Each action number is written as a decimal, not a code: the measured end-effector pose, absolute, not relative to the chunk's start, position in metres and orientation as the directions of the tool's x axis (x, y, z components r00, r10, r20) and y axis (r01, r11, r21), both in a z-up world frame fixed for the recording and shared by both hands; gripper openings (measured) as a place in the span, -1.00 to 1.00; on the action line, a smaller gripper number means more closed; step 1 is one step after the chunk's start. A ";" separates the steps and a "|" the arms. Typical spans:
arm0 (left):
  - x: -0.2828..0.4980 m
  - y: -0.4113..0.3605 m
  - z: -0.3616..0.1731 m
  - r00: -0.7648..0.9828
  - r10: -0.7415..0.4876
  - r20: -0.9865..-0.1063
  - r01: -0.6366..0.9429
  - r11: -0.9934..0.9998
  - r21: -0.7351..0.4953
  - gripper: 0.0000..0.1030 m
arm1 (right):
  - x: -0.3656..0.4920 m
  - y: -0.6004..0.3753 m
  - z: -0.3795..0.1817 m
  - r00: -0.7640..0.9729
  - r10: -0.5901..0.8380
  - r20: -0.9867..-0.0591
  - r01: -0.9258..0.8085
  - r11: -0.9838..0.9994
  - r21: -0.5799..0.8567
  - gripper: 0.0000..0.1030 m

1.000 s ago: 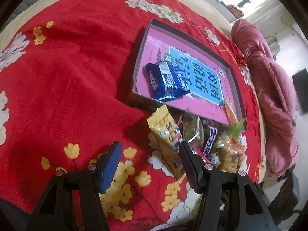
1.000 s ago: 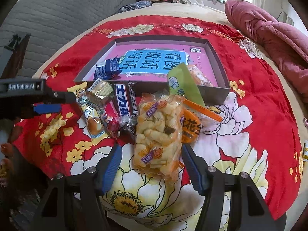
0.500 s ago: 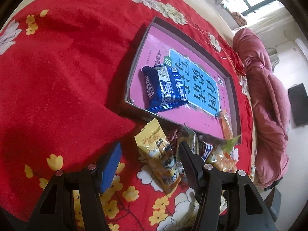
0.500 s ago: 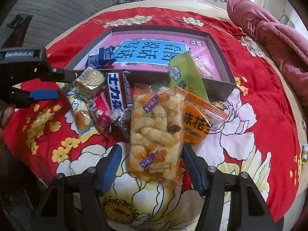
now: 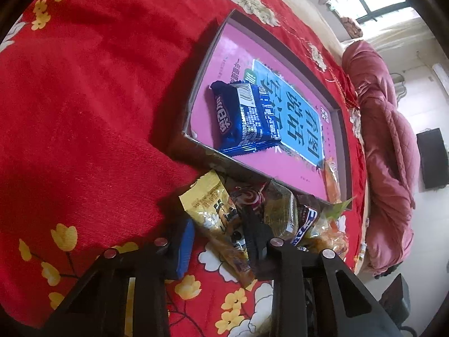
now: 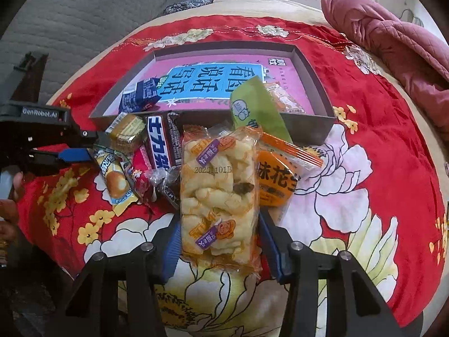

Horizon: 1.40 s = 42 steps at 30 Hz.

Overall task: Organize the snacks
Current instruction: 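Grasp the clear puffed-snack bag with the right tool while the left tool grasps the yellow wafer bar, then lift the puffed-snack bag with the right tool into the tray while the left tool carries the wafer bar there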

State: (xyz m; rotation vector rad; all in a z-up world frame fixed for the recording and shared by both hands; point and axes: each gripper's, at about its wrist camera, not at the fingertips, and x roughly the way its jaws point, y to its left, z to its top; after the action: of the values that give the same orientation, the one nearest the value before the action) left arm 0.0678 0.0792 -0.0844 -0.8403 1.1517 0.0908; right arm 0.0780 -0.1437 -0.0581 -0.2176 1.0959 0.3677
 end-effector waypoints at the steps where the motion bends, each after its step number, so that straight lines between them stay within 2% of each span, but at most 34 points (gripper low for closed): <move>1: 0.067 0.080 -0.085 0.439 -0.348 -0.828 -0.471 0.696 -0.542 -0.38 | 0.078 -0.146 -0.057 0.407 0.186 -0.894 -0.388 0.922 0.015 -0.01; 9: 0.056 0.084 -0.079 0.466 -0.373 -0.802 -0.450 0.681 -0.578 -0.45 | 0.076 -0.161 -0.038 0.448 0.240 -0.861 -0.358 0.931 0.074 -0.02; 20: 0.040 0.092 -0.042 0.535 -0.319 -0.782 -0.392 0.726 -0.565 -0.48 | 0.069 -0.154 -0.023 0.496 0.272 -0.824 -0.399 0.915 0.062 -0.02; 42: 0.040 0.085 -0.007 0.596 -0.289 -0.750 -0.323 0.768 -0.553 -0.54 | 0.069 -0.155 -0.013 0.534 0.286 -0.796 -0.406 0.912 0.056 -0.02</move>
State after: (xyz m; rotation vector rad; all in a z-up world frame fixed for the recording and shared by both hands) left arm 0.0401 0.0850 -0.0070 -0.7233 0.9551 0.0224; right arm 0.0688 -0.1550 -0.0132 -0.1420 0.9201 0.4136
